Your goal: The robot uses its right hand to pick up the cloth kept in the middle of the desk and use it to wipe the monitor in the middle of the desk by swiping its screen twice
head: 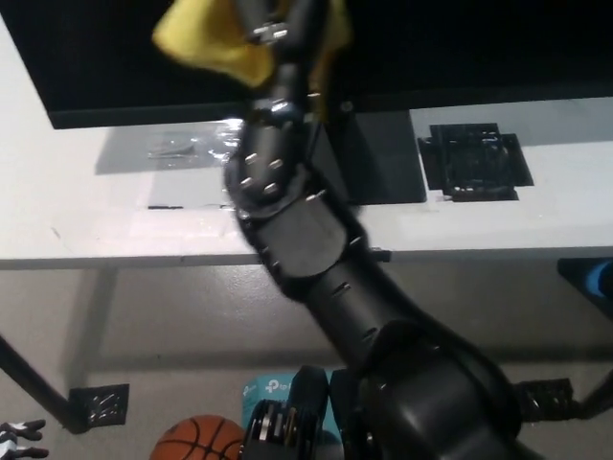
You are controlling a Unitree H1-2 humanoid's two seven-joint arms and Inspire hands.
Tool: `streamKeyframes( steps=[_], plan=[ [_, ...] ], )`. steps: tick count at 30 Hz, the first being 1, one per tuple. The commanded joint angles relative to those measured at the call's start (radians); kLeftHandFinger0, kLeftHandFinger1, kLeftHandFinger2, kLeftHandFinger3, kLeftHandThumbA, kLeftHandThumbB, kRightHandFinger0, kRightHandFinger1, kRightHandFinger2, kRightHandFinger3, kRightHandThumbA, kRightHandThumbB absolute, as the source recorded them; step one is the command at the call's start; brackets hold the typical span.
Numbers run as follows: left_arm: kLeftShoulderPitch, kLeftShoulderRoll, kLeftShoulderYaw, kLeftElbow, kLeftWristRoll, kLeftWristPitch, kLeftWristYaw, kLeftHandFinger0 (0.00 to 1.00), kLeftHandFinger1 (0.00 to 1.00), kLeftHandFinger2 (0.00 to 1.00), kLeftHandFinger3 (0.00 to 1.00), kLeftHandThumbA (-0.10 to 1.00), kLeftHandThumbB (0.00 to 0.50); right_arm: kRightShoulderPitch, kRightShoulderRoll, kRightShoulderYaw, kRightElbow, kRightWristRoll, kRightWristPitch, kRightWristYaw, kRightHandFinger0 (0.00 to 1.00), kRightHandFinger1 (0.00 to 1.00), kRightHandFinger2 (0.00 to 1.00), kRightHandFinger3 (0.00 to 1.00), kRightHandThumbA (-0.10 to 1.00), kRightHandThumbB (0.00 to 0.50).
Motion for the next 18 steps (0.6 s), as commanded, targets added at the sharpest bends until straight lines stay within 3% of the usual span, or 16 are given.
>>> streamKeyframes(
  steps=[1,3,6,8,11,15,18],
  plan=[
    [-0.007,0.019,-0.005,-0.019,0.004,-0.021,-0.019,0.47,0.47,0.66,0.83,0.48,0.118,-0.086,0.012,0.076,0.003,-0.098,-0.076,-0.010,0.00,0.00,0.07,0.01,-0.10,0.185],
    [-0.002,0.017,-0.005,-0.025,0.007,-0.017,-0.015,0.46,0.47,0.65,0.82,0.49,0.144,-0.086,-0.002,0.105,0.011,-0.111,-0.076,-0.015,0.00,0.00,0.06,0.02,-0.10,0.185],
    [0.002,0.019,-0.003,-0.034,0.009,-0.007,-0.011,0.46,0.46,0.64,0.82,0.49,0.127,-0.080,-0.023,0.113,0.007,-0.095,-0.076,0.007,0.00,0.00,0.06,0.00,-0.10,0.181],
    [0.009,0.018,0.002,-0.030,0.000,-0.014,-0.016,0.46,0.47,0.66,0.83,0.49,0.134,-0.071,-0.043,0.103,-0.002,-0.087,-0.076,0.020,0.00,0.00,0.04,0.04,-0.10,0.220],
    [0.016,0.013,0.004,-0.026,0.001,-0.008,-0.010,0.47,0.48,0.66,0.83,0.48,0.129,-0.063,-0.093,0.114,0.012,-0.110,-0.076,0.008,0.00,0.00,0.02,0.04,-0.10,0.174],
    [0.024,0.009,0.005,-0.029,-0.006,-0.019,-0.015,0.46,0.47,0.64,0.82,0.48,0.125,-0.055,-0.159,0.099,0.012,-0.114,-0.076,0.005,0.00,0.00,0.01,0.07,-0.10,0.185],
    [0.026,0.006,0.001,-0.027,0.002,-0.018,-0.011,0.48,0.49,0.67,0.82,0.48,0.123,-0.046,-0.224,0.101,0.006,-0.110,-0.076,0.019,0.00,0.00,0.00,0.10,-0.10,0.144]
  ],
)
